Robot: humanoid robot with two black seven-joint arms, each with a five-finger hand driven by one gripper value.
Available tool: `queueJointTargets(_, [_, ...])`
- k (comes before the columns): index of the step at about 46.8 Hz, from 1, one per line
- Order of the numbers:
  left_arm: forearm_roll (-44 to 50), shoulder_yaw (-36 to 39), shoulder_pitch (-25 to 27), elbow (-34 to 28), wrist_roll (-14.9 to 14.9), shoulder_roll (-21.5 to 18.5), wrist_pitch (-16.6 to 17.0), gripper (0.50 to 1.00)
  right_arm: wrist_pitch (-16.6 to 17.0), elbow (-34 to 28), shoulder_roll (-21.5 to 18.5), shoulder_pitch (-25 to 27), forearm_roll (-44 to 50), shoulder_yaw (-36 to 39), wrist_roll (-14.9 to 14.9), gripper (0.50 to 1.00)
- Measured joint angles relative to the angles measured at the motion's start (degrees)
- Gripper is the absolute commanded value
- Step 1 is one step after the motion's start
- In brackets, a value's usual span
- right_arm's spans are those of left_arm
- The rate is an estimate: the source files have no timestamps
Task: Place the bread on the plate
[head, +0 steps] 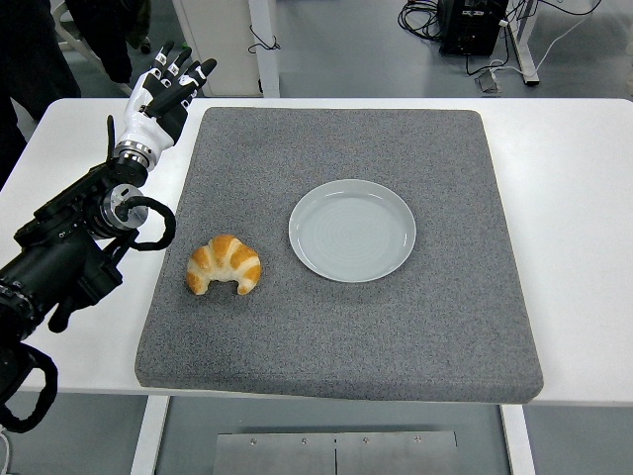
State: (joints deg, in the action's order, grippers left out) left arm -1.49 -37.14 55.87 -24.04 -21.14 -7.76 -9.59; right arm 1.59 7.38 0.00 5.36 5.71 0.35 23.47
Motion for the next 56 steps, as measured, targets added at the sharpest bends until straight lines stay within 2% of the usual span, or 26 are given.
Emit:
queueJointTargets(12, [-1.1,4.9,2.8,0.0,0.6,-2.4,0.7,0.977,0.0,0.0,0.0,0.0,0.0,0.0,0.0,1.0])
queueJointTargets(23, [-2.2,12.7,4.5,-2.3,1.1,-4.0,3.6,0.977,0.0,0.0,0.0,0.0,0.0,0.0,0.0,1.0])
queueJointTargets(27, [-4.2,13.1,3.9,-6.4,1.1,-7.0,4.5,0.975,0.0,0.0,0.0,0.0,0.0,0.0,0.0,1.0])
queueJointTargets(32, [-9.8,13.1,2.8,-14.8,1.0,-11.0,8.4,0.975,0.0,0.0,0.0,0.0,0.0,0.0,0.0,1.0])
queueJointTargets(39, [-14.0,13.1,2.0,-23.3,1.0,-14.3,12.3,0.975,0.0,0.0,0.0,0.0,0.0,0.0,0.0,1.0])
queueJointTargets(51, [-22.8,16.4,1.9,-33.3,1.3,-20.0,12.6,0.975,0.0,0.0,0.0,0.0,0.0,0.0,0.0,1.0])
queueJointTargets(56, [-26.2,18.3,1.9,-36.3,2.6,-22.4,12.6,0.975,0.0,0.0,0.0,0.0,0.0,0.0,0.0,1.0])
